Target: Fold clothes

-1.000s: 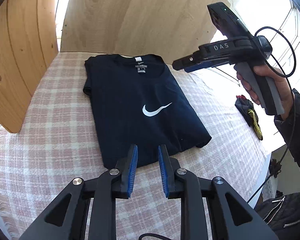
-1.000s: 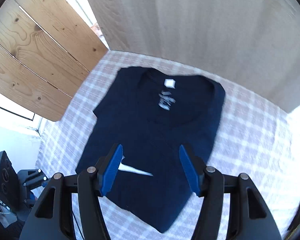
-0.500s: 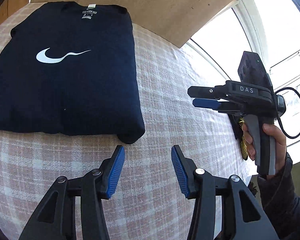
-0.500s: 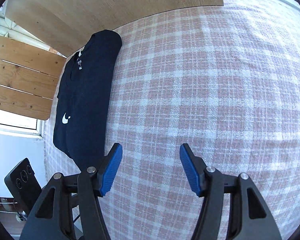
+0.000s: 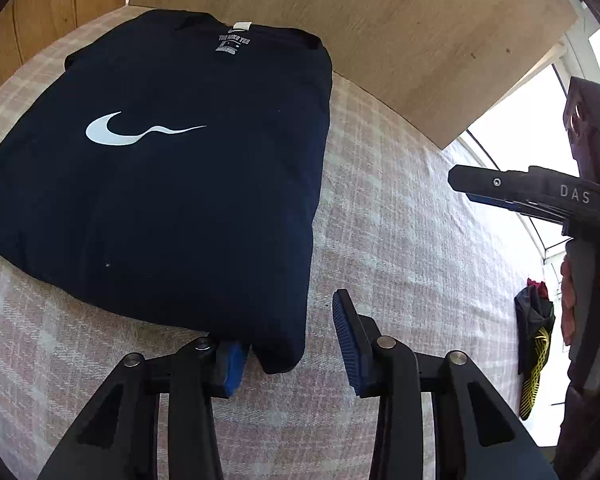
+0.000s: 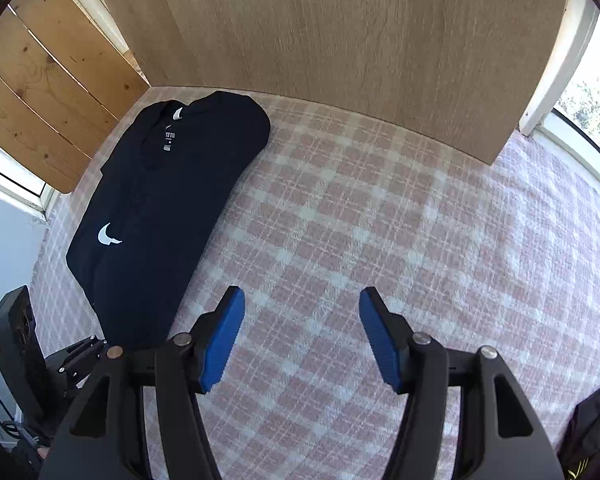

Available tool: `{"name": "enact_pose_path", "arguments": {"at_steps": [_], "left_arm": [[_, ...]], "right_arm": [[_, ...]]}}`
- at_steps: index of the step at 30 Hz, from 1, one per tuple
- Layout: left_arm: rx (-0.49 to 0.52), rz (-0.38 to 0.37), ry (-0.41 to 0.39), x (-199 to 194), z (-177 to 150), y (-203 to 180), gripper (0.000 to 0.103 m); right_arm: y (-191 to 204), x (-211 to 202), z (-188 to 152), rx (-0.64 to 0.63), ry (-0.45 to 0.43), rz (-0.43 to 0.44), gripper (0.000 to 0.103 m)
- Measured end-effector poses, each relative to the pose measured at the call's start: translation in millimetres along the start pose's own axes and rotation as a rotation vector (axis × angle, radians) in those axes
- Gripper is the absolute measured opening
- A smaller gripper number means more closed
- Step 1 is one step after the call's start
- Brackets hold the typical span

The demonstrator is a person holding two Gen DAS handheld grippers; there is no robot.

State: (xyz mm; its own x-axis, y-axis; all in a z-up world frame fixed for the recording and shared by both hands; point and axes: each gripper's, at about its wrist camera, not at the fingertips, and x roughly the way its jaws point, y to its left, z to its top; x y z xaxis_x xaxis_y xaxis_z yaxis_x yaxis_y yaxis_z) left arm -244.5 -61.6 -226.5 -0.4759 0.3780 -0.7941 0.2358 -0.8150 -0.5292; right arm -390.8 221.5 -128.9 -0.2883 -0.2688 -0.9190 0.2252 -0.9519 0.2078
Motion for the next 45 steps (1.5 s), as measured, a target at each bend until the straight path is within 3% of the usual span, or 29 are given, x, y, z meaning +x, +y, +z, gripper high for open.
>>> {"name": "enact_pose_path", "arguments": {"at_steps": [2, 4, 8, 12, 16, 18, 22, 30, 33, 36, 42, 45], "left_arm": [[-0.061, -0.07, -0.02, -14.4, 8.7, 8.6, 0.023], [-0.082, -0.103, -0.071, -37.8, 18.6, 14.5, 0.022], [-0.066, -0.09, -0.144, -73.0, 37.6, 19.7, 0.023], [-0.073, -0.112, -0.158, -83.3, 46.2, 26.3, 0.022], [-0.075, -0.114, -0.148, -73.9, 52.7, 33.2, 0.022], [-0.086, -0.118, -0.149, -71.6, 57.8, 39.8, 0.022], [-0.051, -0.082, -0.16, -71.2, 64.3, 41.5, 0.022], [-0.045, -0.071, -0.202, -84.5, 72.2, 50.9, 0.022], [-0.04, -0.053, -0.217, -91.6, 77.7, 56.1, 0.022], [-0.006, -0.08, -0.197, -93.9, 77.7, 54.4, 0.022], [0.152, -0.092, -0.05, -63.4, 53.3, 23.2, 0.023], [0.193, -0.081, -0.02, -46.4, 45.8, 8.6, 0.023]], "right_arm": [[-6.4, 11.3, 20.1, 0.018, -0.024, 0.045, 0.059], [-10.9, 26.6, 39.4, 0.032, -0.041, 0.085, 0.059], [-5.8, 58.5, 65.5, -0.032, -0.018, 0.092, 0.059], [-2.2, 70.0, 73.4, -0.034, 0.04, 0.135, 0.059], [-11.4, 71.6, 56.1, 0.14, 0.131, 0.369, 0.059], [-6.8, 69.1, 39.5, 0.16, 0.155, 0.403, 0.059], [29.8, 63.4, 11.9, -0.043, 0.156, 0.238, 0.059], [90.8, 74.9, 9.9, -0.22, 0.134, 0.114, 0.059], [92.0, 79.5, 20.9, -0.154, 0.165, 0.177, 0.058], [87.2, 80.2, 27.5, -0.089, 0.195, 0.24, 0.047], [81.0, 79.2, 25.8, 0.022, 0.221, 0.343, 0.045], [81.4, 76.6, 24.2, 0.082, 0.225, 0.378, 0.045]]}}
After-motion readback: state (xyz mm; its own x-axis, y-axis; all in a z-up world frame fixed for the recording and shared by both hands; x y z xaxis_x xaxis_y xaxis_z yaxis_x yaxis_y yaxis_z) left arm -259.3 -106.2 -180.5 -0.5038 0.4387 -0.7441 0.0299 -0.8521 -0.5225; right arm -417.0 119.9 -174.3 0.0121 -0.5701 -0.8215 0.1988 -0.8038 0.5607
